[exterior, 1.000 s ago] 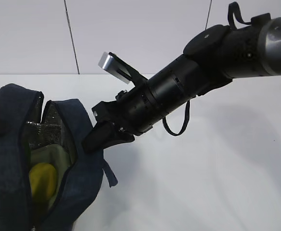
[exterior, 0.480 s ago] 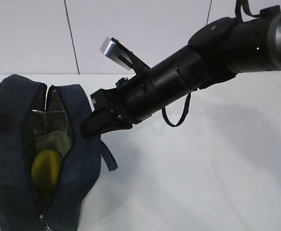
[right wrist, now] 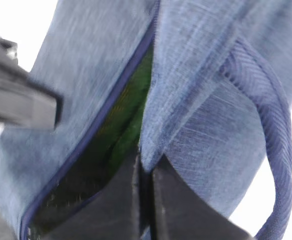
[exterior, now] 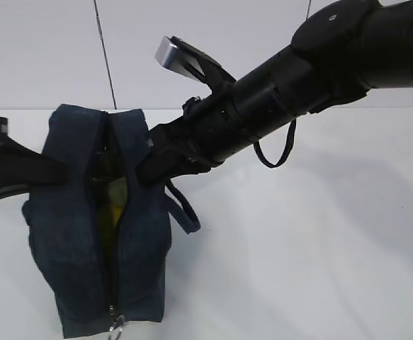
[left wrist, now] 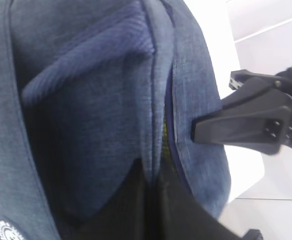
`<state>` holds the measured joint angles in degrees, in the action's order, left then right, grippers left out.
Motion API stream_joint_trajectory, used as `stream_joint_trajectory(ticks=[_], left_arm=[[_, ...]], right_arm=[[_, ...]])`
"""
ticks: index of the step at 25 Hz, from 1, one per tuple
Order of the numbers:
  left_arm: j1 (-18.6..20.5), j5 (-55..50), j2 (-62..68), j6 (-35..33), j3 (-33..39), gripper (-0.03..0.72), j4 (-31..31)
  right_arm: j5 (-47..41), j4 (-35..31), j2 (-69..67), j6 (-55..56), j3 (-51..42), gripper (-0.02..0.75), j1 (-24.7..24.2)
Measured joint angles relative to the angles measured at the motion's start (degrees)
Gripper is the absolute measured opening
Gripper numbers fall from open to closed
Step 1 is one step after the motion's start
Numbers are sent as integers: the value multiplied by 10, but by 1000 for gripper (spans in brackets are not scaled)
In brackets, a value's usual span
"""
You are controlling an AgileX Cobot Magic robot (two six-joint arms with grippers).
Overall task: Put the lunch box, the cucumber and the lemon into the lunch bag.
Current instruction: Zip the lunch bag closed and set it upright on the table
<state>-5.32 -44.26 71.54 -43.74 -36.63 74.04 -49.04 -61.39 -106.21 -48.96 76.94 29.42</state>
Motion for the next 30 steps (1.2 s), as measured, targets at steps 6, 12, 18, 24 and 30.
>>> stream_joint_trajectory(ticks=[6, 12, 18, 24, 30], left_arm=[[-73, 58, 52, -69, -6, -6, 85], [-81, 67, 100, -119, -50, -6, 114], [-83, 67, 134, -151, -75, -6, 140], [-100, 69, 160, -225, -76, -6, 185], [-138, 130, 164, -289, -80, -6, 240]], right_arm=[[29, 65, 28, 42, -2, 10, -9], [30, 113, 41, 76, -2, 10, -25], [47, 152, 46, 93, -2, 10, -25], [105, 159, 67, 102, -48, 9, -25], [162, 153, 87, 102, -90, 9, -25]])
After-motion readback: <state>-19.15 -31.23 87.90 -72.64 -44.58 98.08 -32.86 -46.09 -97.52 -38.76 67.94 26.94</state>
